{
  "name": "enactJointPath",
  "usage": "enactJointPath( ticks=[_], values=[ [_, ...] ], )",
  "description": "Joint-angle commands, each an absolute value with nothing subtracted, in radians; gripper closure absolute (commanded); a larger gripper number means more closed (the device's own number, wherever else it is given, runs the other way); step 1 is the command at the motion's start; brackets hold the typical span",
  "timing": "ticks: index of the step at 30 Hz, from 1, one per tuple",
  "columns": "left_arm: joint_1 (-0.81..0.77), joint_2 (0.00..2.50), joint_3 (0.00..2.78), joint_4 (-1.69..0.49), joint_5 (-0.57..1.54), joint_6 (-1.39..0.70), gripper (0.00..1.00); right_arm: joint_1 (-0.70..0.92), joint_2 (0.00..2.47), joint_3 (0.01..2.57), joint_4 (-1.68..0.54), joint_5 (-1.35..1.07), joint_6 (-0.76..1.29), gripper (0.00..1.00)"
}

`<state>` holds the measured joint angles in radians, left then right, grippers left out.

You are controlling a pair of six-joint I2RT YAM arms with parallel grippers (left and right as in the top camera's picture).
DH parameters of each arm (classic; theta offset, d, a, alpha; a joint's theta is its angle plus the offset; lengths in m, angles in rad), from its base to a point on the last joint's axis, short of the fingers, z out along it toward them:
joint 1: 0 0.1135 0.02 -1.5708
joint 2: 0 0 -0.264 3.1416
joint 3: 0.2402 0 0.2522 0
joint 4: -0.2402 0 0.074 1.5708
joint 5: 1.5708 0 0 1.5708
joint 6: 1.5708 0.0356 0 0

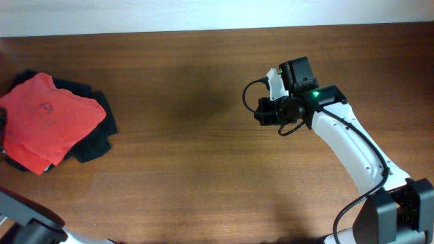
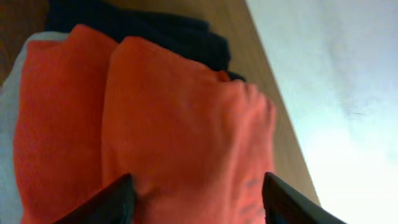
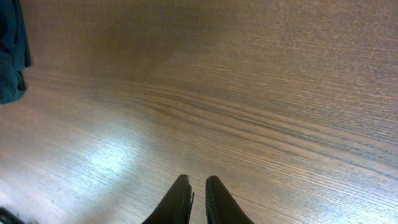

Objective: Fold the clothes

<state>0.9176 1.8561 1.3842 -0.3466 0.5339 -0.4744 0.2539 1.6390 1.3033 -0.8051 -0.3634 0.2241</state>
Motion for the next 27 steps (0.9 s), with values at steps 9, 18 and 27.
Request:
enactJointPath(
  ticks=[9, 18, 27],
  values=[
    [0.919, 1.877, 1.398, -0.285, 0.437, -0.413, 0.91, 0.255, 1.622, 1.303, -0.810, -0.354, 0.218, 0.85],
    [0.936, 1.877, 1.400, -0.291, 0.339, -0.422, 1.00, 0.255, 1.622, 1.303, -0.820, -0.354, 0.218, 0.85],
    [0.977, 1.877, 1.400, -0.336, 0.247, -0.455, 1.00, 0.255, 1.622, 1.303, -0.820, -0.354, 0.218, 0.85]
  ],
)
